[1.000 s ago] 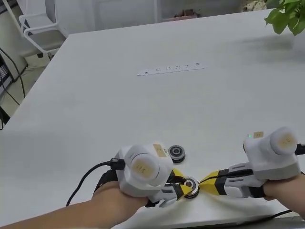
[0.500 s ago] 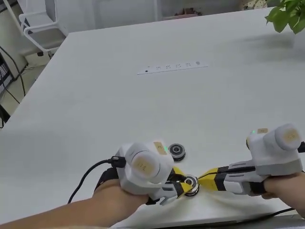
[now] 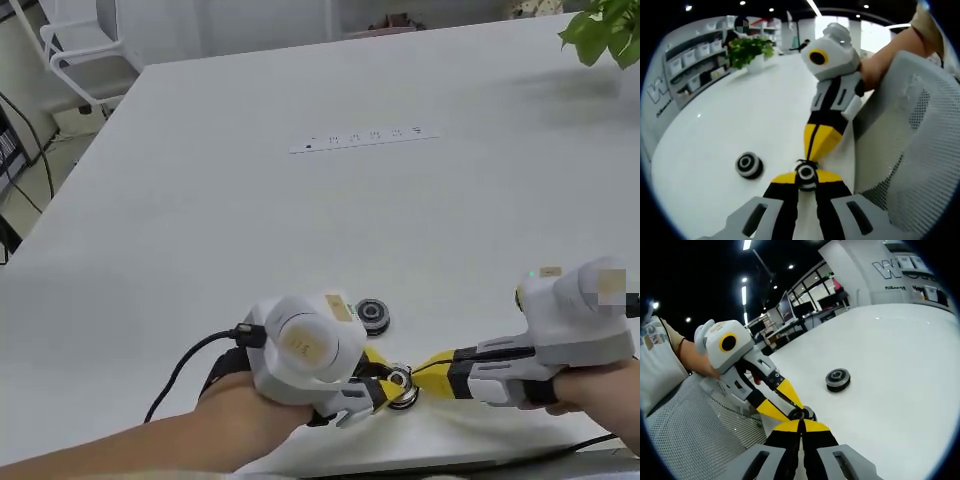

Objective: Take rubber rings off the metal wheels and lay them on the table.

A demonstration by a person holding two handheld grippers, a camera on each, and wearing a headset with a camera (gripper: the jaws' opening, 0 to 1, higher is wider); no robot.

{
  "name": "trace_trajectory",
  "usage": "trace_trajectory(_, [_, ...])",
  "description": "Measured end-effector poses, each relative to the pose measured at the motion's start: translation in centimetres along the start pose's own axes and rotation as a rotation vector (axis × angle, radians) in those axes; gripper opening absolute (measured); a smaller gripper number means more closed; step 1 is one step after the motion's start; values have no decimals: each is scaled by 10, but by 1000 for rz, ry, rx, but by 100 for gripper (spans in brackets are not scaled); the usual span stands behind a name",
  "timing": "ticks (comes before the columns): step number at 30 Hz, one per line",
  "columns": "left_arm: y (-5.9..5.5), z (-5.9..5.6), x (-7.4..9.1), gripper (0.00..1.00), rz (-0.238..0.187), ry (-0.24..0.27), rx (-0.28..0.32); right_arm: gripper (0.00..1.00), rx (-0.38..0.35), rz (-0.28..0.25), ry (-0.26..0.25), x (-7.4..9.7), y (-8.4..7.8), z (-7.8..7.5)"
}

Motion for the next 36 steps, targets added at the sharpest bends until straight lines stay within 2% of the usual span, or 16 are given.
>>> trace_trajectory(10, [0,0,0,12,4,-2,-5,0,6,-2,26,-2,3,9])
trace_trajectory(12, [0,0,0,12,4,-2,-6,0,-4,-10,58,-3,4,13])
trace_trajectory(14, [0,0,0,12,2,1,-8,0,-2,-43,124,-5,10,22])
trace_trajectory(15, [0,0,0,12,2,2,-9,0,-7,-30,119,-5,11,24])
trace_trajectory(16, [0,0,0,12,2,3,-6,0,52,-26,99,-4,12,20])
trace_trajectory(17, [0,0,0,12,1,3,-9,0,9,-31,106,-5,11,20])
trace_trajectory(22, [-1,0,-1,12,-3,4,-5,0,5,-38,58,-2,8,11])
trace_trajectory(26, [-1,0,-1,13,-10,1,-10,0,4,-24,40,-2,5,7])
trace_trajectory(36, [-2,-1,0,14,-21,-14,0,0,-8,-23,27,-1,4,1])
Point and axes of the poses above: the centre of the closed fingertips' face, and the gripper's own axes: x roughly backward along the fingers, z roughly to its left, y roughly out of its top, the point moved 8 cm from there along x, roughly backward along the fingers, and after that the axes turned 5 degrees about -y, right-handed, at the moved point
